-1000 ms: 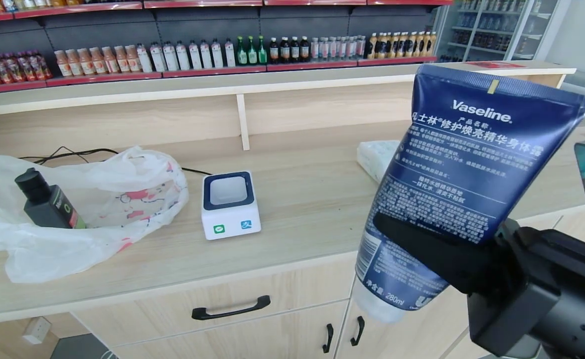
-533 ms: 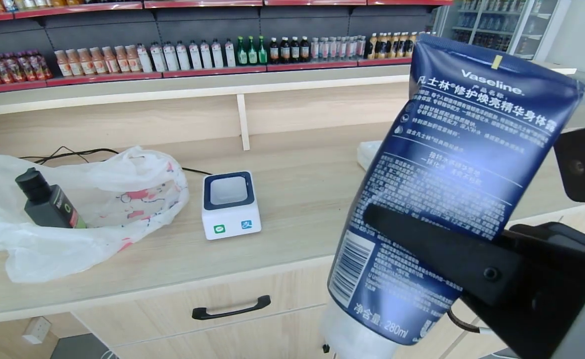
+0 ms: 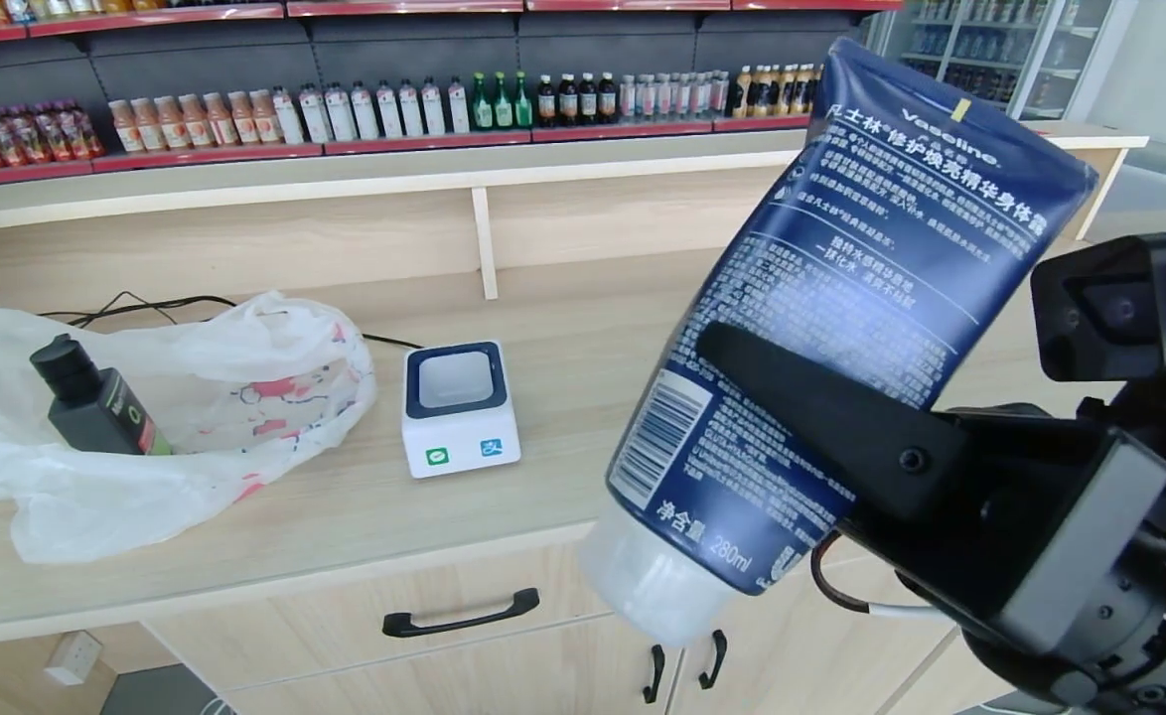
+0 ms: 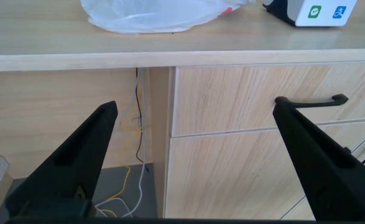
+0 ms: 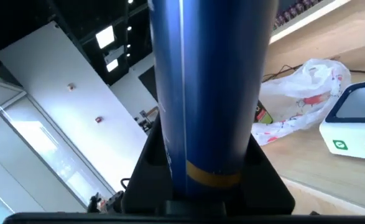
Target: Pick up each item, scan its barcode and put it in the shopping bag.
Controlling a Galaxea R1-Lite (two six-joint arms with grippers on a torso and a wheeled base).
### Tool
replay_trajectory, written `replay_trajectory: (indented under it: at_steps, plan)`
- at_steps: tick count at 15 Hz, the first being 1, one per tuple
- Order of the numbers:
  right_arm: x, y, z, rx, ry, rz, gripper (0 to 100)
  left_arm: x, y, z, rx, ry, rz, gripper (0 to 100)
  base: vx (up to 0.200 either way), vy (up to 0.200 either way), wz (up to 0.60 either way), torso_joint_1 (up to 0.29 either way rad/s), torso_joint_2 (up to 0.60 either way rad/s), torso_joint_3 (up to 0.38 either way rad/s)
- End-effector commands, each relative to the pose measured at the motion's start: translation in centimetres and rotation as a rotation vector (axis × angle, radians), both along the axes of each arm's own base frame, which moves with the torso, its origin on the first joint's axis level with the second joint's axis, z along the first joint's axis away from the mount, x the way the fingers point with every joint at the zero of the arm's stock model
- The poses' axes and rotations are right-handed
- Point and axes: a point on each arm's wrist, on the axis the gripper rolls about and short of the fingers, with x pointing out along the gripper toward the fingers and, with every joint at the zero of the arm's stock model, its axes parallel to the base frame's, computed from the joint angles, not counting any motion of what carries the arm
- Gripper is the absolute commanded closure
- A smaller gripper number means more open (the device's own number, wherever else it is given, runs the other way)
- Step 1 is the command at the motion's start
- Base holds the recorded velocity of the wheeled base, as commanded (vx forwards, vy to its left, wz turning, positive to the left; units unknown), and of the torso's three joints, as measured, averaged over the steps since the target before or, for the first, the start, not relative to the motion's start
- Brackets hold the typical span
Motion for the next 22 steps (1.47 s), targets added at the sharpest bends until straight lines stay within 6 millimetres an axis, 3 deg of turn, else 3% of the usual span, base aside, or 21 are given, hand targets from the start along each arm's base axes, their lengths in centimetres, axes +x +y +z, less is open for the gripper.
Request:
replay_trajectory:
  at_steps: [1, 5, 11, 17, 22]
  plan:
    - [0.6, 0.9, -1.2, -0.04, 0.032, 0.006, 100, 0.0, 0.0, 0.0, 0.0, -0.001, 0.001, 0, 0.0, 0.0, 0.0, 0.0, 0.0, 0.0]
    - [-1.2, -0.2, 0.8, 0.09, 0.122, 0.118, 100, 0.0, 0.0, 0.0, 0.0, -0.001, 0.0, 0, 0.0, 0.0, 0.0, 0.0, 0.0, 0.0]
    - [-0.3, 1.0, 0.3, 0.079, 0.146, 0.115, 100, 0.0, 0.0, 0.0, 0.0, -0.001, 0.0, 0, 0.0, 0.0, 0.0, 0.0, 0.0, 0.0]
    - [-0.6, 0.6, 1.3, 0.117, 0.132, 0.108, 100, 0.0, 0.0, 0.0, 0.0, -0.001, 0.0, 0, 0.0, 0.0, 0.0, 0.0, 0.0, 0.0]
    - [-0.7, -0.1, 0.6, 0.089, 0.136, 0.081, 100, 0.0, 0.0, 0.0, 0.0, -0.001, 0.0, 0, 0.0, 0.0, 0.0, 0.0, 0.0, 0.0]
